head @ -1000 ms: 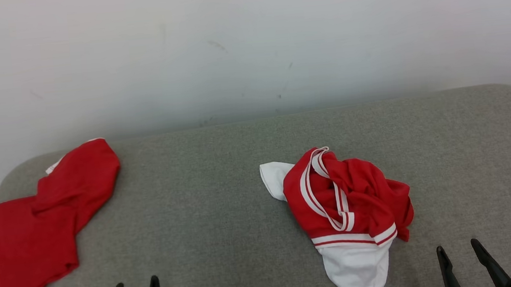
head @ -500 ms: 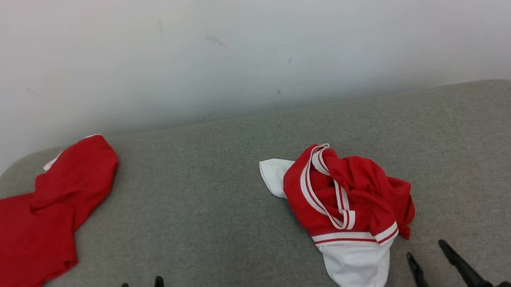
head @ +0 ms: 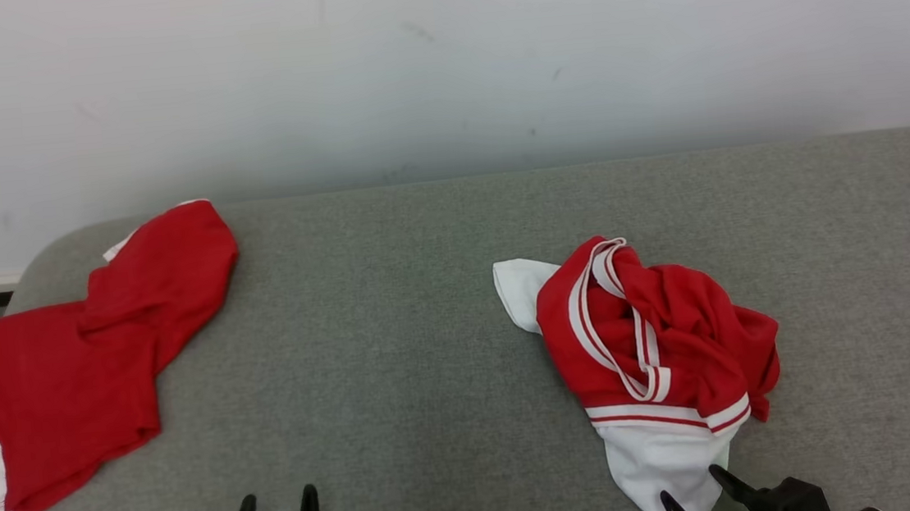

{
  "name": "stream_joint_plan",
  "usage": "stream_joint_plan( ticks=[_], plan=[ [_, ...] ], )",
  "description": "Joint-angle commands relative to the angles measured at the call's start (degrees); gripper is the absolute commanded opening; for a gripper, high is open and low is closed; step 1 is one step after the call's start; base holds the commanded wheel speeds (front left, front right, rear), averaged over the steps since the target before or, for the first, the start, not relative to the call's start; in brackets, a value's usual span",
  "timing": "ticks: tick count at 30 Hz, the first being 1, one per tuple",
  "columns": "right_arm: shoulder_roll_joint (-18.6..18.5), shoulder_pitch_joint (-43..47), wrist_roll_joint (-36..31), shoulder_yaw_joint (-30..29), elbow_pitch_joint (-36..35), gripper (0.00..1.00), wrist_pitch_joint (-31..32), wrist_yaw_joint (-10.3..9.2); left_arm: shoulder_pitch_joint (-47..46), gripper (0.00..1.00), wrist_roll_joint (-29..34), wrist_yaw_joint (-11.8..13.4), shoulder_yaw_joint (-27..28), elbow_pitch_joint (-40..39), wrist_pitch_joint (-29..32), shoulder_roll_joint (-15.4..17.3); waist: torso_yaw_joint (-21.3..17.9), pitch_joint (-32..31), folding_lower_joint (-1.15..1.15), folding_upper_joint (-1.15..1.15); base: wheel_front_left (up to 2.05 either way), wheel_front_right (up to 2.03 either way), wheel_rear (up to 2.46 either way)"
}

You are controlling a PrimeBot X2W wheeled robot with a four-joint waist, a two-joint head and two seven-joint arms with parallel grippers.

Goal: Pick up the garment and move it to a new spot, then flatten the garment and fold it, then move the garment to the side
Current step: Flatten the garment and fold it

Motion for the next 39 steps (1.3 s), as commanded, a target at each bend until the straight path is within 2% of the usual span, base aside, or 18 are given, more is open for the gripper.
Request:
stream_joint_plan(
  ticks=[1, 9, 10, 11, 12, 13, 16, 20, 24, 28, 29, 34, 39],
  plan=[
    [0.5, -1.4, -0.5, -0.4, 1.0, 1.00, 0.7, -0.12, -0.9, 1.00, 0.3, -0.2, 0.0, 0.3, 0.0, 0.2, 1.2, 1.1, 0.00, 0.00, 0.00, 0.00, 0.00],
    [2.6, -5.3, -3.6, -4.0, 5.7, 1.00, 2.6, -0.12, -2.2, 1.00, 0.5, -0.2, -0.5, 0.5, 0.0, 0.2, 3.3, 3.1, 0.00, 0.00, 0.00, 0.00, 0.00],
    [2.8, -5.5, -3.5, -4.3, 6.2, 0.73, 2.9, -0.12, -2.3, 1.00, 0.5, -0.2, -0.5, 0.5, 0.0, 0.2, 3.4, 3.2, 0.00, 0.00, 0.00, 0.00, 0.00],
    [3.1, -5.7, -3.1, -4.5, 6.6, 0.39, 3.0, -0.12, -2.3, 1.00, 0.6, -0.1, -0.4, 0.5, 0.0, 0.2, 3.5, 3.3, 0.00, 0.00, 0.00, 0.00, 0.00],
    [3.3, -5.9, -2.7, -4.6, 7.0, 0.14, 3.5, -0.12, -2.4, 1.00, 0.5, 0.0, -0.4, 0.5, 0.0, 0.2, 3.6, 3.3, 0.00, 0.00, 0.00, 0.00, 0.00],
    [3.5, -5.9, -2.3, -4.4, 7.4, 0.00, 3.8, -0.11, -2.4, 1.00, 0.5, 0.0, -0.5, 0.5, 0.0, 0.2, 3.7, 3.3, 0.00, 0.00, 0.00, 0.00, 0.00],
    [3.8, -5.3, -1.5, -4.1, 7.5, 0.00, 4.7, -0.12, -2.3, 1.00, 0.2, 0.2, -0.5, 0.6, 0.0, 0.2, 3.6, 3.1, 0.00, 0.00, 0.00, 0.00, 0.00],
    [3.9, -3.8, 0.2, -4.0, 4.0, 0.00, 5.5, -0.11, -2.3, 1.00, -0.2, 0.4, -0.7, 0.6, 0.0, 0.2, 3.2, 2.7, 0.00, 0.00, 0.00, 0.00, 0.00],
    [4.0, -2.0, 2.6, -2.5, -3.6, 0.00, 7.5, -0.11, -1.9, 1.00, -0.5, 0.5, -0.8, 0.6, 0.0, 0.2, 2.8, 2.2, 0.00, 0.00, 0.00, 0.00, 0.00],
    [3.6, -2.7, 6.7, 0.4, -15.1, 0.00, 11.4, -0.11, -1.9, 1.00, -0.8, 0.6, -1.0, 0.7, 0.0, 0.2, 2.7, 1.6, 0.00, 0.00, 0.00, 0.00, 0.00],
    [3.6, -2.7, 6.7, 0.4, -15.1, 0.00, 11.4, -0.11, -1.9, 1.00, -0.8, 0.6, -1.0, 0.7, 0.0, 0.2, 2.7, 1.6, 0.00, 0.00, 0.00, 0.00, 0.00],
    [1.9, -9.0, 12.1, 1.9, -26.0, 0.00, 17.7, -0.11, -2.3, 1.00, -1.3, 0.6, -1.7, 0.9, 0.0, 0.2, 3.5, 0.7, 0.00, 0.00, 0.00, 0.00, 0.00],
    [2.7, -18.0, 18.1, 0.1, -27.5, 0.00, 22.5, -0.11, -2.1, 1.00, -2.2, 1.1, -2.5, 1.1, 0.0, 0.2, 5.5, -0.8, 0.00, 0.00, 0.00, 0.00, 0.00]
  ],
)
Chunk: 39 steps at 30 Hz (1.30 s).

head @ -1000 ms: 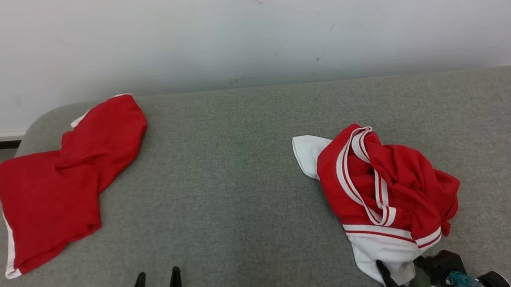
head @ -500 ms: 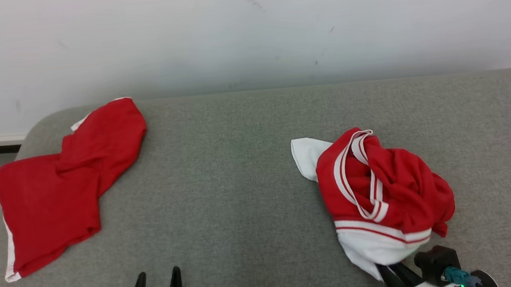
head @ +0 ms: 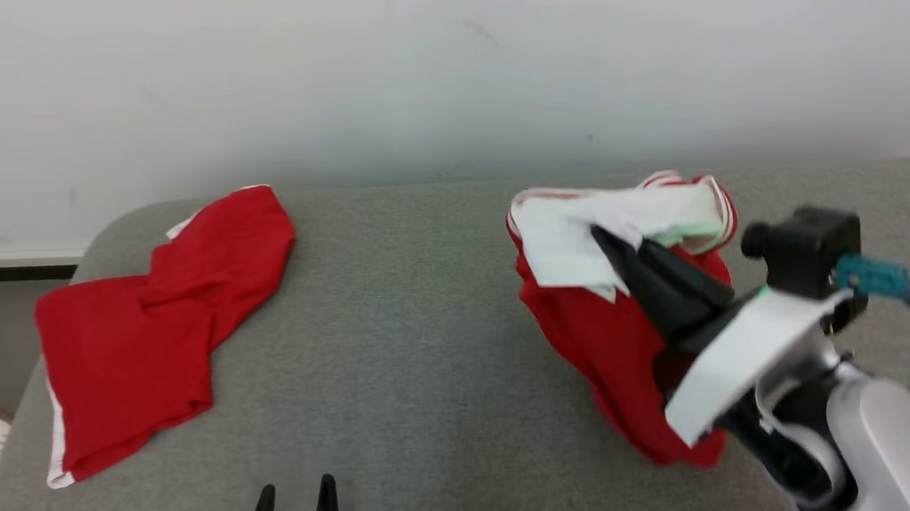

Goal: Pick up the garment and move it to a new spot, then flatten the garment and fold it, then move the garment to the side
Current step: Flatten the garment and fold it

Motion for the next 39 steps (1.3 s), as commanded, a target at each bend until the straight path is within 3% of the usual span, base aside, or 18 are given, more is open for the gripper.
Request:
stream_joint_plan(
  ticks=[1, 8, 14, 23, 32, 39],
  plan=[
    [0.3, -2.6, 0.9, -0.1, 0.5, 0.00, 1.0, -0.10, 0.1, 1.00, -0.7, 0.2, -0.1, 0.0, 0.0, 0.2, 1.1, -0.8, 0.00, 0.00, 0.00, 0.00, 0.00],
    [1.4, -14.1, 5.5, 0.5, 7.9, 0.00, 3.4, -0.10, 0.8, 1.00, -1.7, 0.9, -1.2, 0.2, 0.0, 0.2, 3.6, -2.9, 0.00, 0.00, 0.00, 0.00, 0.00],
    [1.4, -19.0, 10.9, 1.5, 15.7, 0.00, 0.0, -0.10, 1.1, 1.00, -2.5, 1.5, -2.1, -0.3, 0.0, 0.2, 4.9, -3.8, 0.00, 0.00, 0.00, 0.00, 0.00],
    [1.2, -7.4, 10.0, -2.0, 21.7, 0.00, -0.3, -0.10, 2.5, 1.00, -2.8, 2.4, -1.4, -1.1, 0.0, 0.2, 3.9, -3.3, 0.00, 0.00, 0.00, 0.00, 0.00],
    [-5.4, 4.5, 6.7, -9.8, 21.4, 0.00, 4.4, -0.10, 0.3, 1.00, -1.8, 1.8, -0.8, -1.6, 0.0, 0.2, 0.5, -0.4, 0.00, 0.00, 0.00, 0.00, 0.00],
    [-7.4, 8.1, 6.5, -15.4, 24.0, 0.00, 5.9, -0.10, -0.4, 1.00, -1.4, 1.4, -0.6, -1.2, 0.0, 0.2, -1.5, 0.9, 0.00, 0.00, 0.00, 0.00, 0.00]
  ],
)
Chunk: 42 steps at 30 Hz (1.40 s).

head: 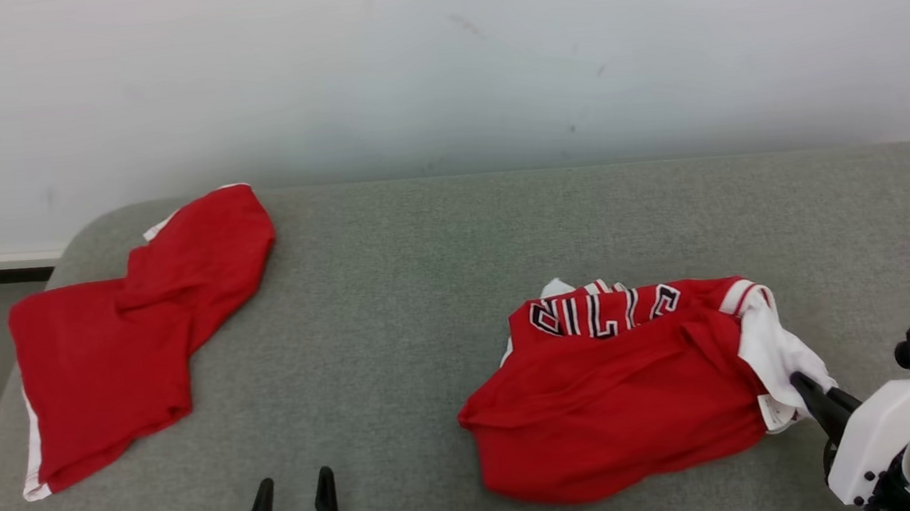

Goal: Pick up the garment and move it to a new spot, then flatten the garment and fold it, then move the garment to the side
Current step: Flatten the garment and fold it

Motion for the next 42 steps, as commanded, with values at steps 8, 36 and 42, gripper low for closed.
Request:
stream_joint_plan(
  ticks=[8, 36, 42],
  plan=[
    [-0.2, 2.9, -1.2, -3.4, 4.0, 1.00, -1.6, -0.10, -0.6, 1.00, 0.7, -0.2, 0.2, 0.3, 0.0, 0.2, -2.0, 0.3, 0.00, 0.00, 0.00, 0.00, 0.00],
    [-1.3, 13.3, -22.4, -9.9, 4.1, 1.00, -40.5, -0.10, 2.1, 1.00, 1.1, -0.3, 2.2, -0.4, 0.0, 0.2, -4.8, -2.4, 0.00, 0.00, 0.00, 0.00, 0.00],
    [1.8, 16.7, -24.8, -12.3, -4.6, 1.00, -41.1, -0.10, 2.3, 1.00, 1.3, -0.6, 2.8, -0.2, 0.0, 0.2, -4.8, -3.0, 0.00, 0.00, 0.00, 0.00, 0.00]
  ],
)
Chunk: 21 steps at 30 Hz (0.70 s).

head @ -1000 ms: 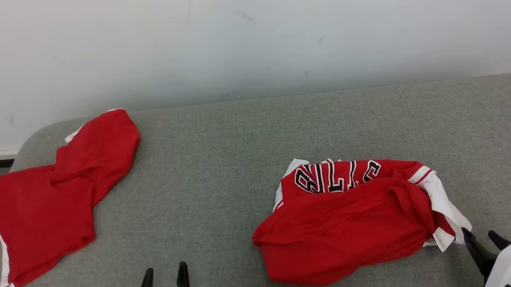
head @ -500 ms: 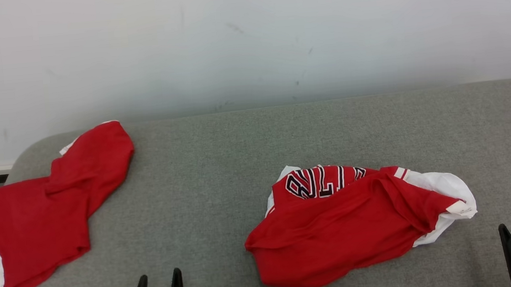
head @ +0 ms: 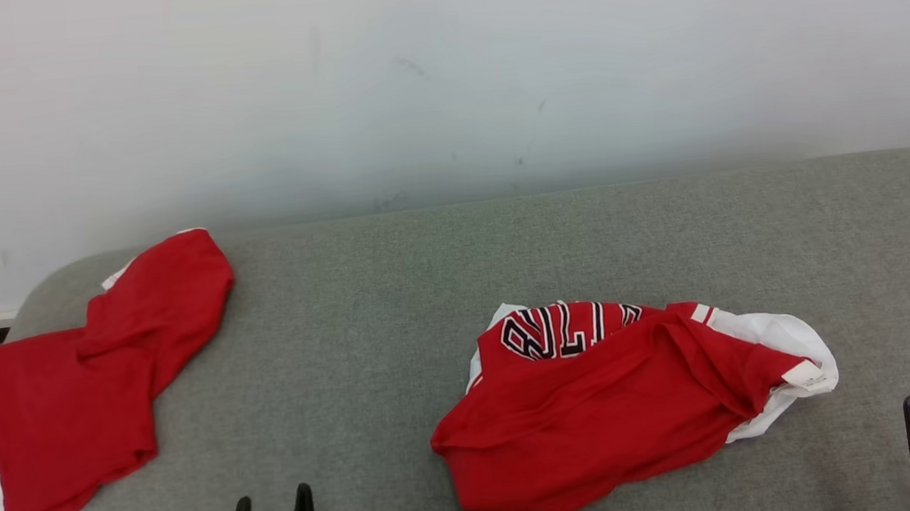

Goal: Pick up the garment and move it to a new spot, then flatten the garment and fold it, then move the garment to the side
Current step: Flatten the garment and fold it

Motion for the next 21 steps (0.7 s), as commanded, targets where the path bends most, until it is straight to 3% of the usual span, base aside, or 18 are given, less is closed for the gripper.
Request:
stream_joint_plan(
  ticks=[1, 9, 21],
  plan=[
    [0.4, 2.0, -0.4, -0.4, -1.3, 1.00, -0.2, -0.10, 0.6, 1.00, 0.6, -0.1, 0.2, -0.1, 0.0, 0.2, 0.0, -0.2, 0.00, 0.00, 0.00, 0.00, 0.00],
    [3.3, 5.6, -2.0, -1.6, -5.1, 1.00, -0.2, -0.10, 1.5, 1.00, 0.9, -0.2, 1.0, -0.4, 0.0, 0.2, -0.4, -0.7, 0.00, 0.00, 0.00, 0.00, 0.00],
    [3.8, 5.2, -2.1, -0.8, -4.7, 1.00, -0.2, -0.11, 1.3, 1.00, 1.2, -0.5, 1.3, -0.5, 0.0, 0.2, -0.6, -0.6, 0.00, 0.00, 0.00, 0.00, 0.00]
  ],
)
